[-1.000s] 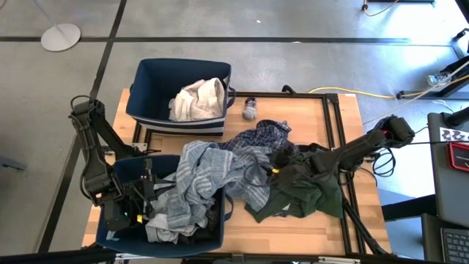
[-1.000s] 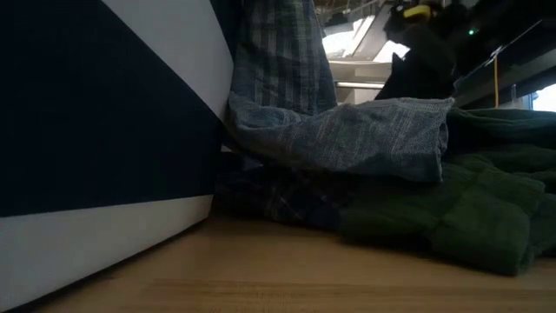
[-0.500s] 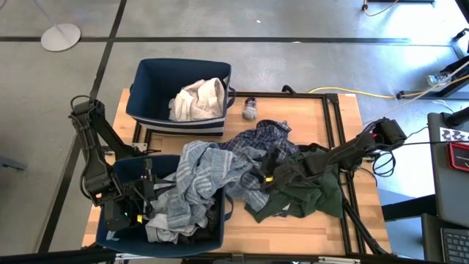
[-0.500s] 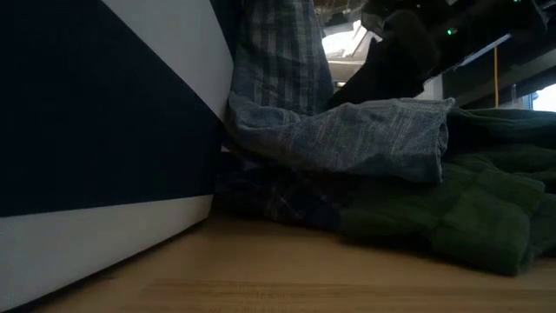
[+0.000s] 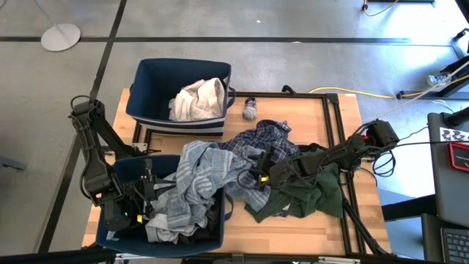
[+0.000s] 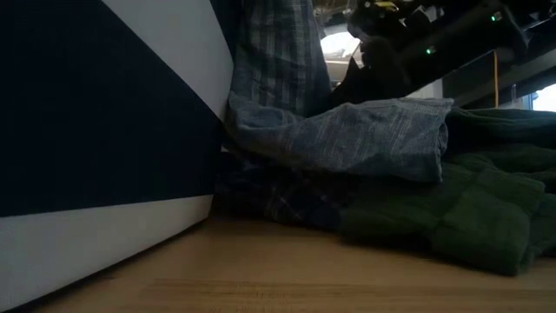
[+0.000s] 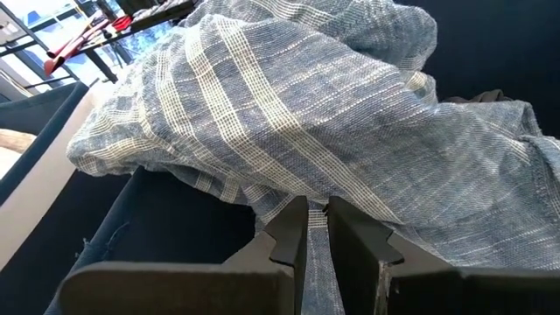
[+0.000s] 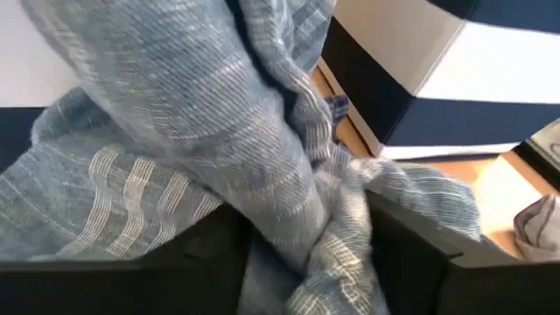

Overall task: Sort clothes
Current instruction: Put the light blue long sleeve into the bottom blue laundry organizer

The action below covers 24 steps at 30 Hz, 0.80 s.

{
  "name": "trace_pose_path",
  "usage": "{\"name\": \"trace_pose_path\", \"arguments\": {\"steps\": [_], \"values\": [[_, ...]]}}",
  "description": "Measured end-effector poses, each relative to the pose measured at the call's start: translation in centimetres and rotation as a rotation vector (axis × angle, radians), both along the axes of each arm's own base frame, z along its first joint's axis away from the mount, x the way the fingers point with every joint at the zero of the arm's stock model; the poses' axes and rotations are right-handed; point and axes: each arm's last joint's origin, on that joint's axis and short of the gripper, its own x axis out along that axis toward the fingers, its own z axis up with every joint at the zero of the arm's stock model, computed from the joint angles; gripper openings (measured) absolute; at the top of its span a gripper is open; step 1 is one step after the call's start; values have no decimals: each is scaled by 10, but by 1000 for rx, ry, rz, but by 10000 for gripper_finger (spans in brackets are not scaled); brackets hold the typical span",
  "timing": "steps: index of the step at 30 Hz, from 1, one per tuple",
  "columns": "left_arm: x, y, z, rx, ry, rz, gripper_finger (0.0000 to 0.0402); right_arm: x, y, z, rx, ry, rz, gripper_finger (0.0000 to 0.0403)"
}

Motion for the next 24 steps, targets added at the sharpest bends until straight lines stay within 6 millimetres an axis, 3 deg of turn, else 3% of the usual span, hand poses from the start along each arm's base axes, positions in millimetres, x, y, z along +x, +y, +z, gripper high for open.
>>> {"name": "trace_pose_path", "arguments": {"steps": [8, 15, 20, 24], "values": [[0, 0, 0, 0, 0, 0, 40, 0, 0, 1, -31, -14, -30, 18], [0, 0, 0, 0, 0, 0, 40, 10, 1, 19, -138, 27, -77, 33], [0, 0, 0, 1, 0, 0, 40, 24, 3, 53, -240, 86, -134, 9], [0, 0, 0, 1, 0, 0, 40, 32, 4, 86, -317, 100, -183, 20]]}}
